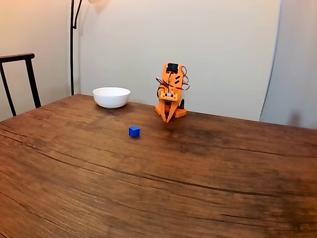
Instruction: Grasp the cube and drop it in the bowl
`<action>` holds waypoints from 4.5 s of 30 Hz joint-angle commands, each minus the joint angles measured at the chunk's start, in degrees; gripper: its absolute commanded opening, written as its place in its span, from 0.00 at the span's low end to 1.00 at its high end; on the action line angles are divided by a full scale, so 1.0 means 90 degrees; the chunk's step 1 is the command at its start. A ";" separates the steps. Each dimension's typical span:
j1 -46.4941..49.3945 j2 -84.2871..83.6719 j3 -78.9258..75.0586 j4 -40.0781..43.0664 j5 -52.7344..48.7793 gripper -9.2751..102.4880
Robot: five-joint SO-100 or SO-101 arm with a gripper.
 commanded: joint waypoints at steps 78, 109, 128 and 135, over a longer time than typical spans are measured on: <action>0.2773 -0.0469 -0.3359 -0.0781 -0.1748 0.13; 0.1074 -0.8721 -0.7334 -0.1553 -0.2393 0.50; 0.1035 -1.0508 -0.7314 -0.2744 -0.2695 0.61; 0.1084 -1.0898 -0.7314 -0.2734 -0.2900 0.60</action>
